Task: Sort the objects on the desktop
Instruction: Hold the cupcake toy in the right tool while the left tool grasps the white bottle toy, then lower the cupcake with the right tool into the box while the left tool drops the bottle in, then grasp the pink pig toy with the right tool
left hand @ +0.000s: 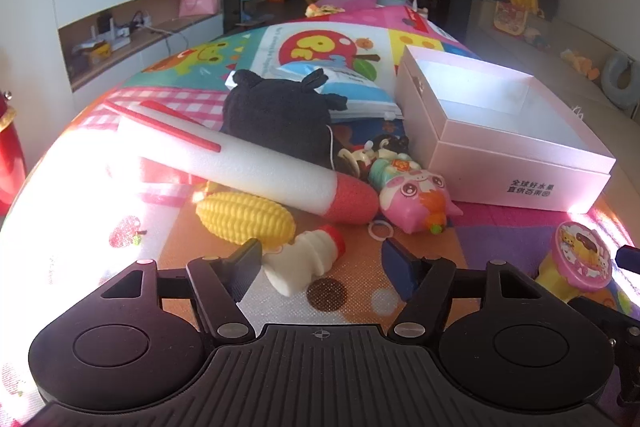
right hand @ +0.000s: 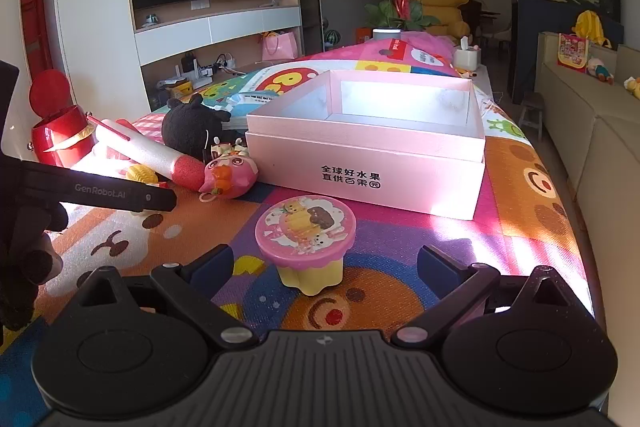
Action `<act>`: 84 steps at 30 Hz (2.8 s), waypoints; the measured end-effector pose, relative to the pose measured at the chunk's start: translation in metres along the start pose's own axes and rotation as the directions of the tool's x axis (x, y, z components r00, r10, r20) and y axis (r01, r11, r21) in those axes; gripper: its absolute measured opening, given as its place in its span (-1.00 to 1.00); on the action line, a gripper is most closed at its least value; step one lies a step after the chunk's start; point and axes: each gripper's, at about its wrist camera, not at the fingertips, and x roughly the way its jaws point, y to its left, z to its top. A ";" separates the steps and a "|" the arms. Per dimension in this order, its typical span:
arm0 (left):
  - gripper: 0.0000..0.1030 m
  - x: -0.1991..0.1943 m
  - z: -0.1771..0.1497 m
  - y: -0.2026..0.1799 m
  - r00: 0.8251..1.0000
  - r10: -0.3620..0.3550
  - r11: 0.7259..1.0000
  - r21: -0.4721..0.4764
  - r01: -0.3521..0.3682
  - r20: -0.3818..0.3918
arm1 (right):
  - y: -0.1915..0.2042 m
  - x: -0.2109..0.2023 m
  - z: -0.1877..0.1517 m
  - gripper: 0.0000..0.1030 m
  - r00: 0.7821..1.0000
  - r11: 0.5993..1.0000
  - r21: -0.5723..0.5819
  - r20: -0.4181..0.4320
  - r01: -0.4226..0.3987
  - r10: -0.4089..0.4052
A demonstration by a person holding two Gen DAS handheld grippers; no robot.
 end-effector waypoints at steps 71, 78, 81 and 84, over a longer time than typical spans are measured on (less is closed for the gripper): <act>0.93 -0.044 0.018 -0.016 0.973 -0.110 0.972 0.229 0.062 0.203 | -0.042 -0.023 0.126 0.68 0.969 0.989 -0.074 0.221 0.130 -0.111; 0.97 -0.036 -0.022 0.037 0.992 0.012 0.998 0.052 -0.019 0.126 | 0.015 0.008 0.068 0.68 0.998 0.960 -0.279 0.070 0.016 0.003; 0.98 -0.034 -0.032 0.051 0.993 0.034 0.999 -0.005 -0.034 0.109 | 0.043 0.018 0.058 0.68 0.998 0.934 -0.356 0.051 -0.027 0.049; 0.98 -0.031 -0.036 0.060 0.996 0.034 0.998 -0.050 -0.030 0.087 | 0.066 0.028 0.052 0.29 0.997 0.912 -0.406 0.027 -0.056 0.073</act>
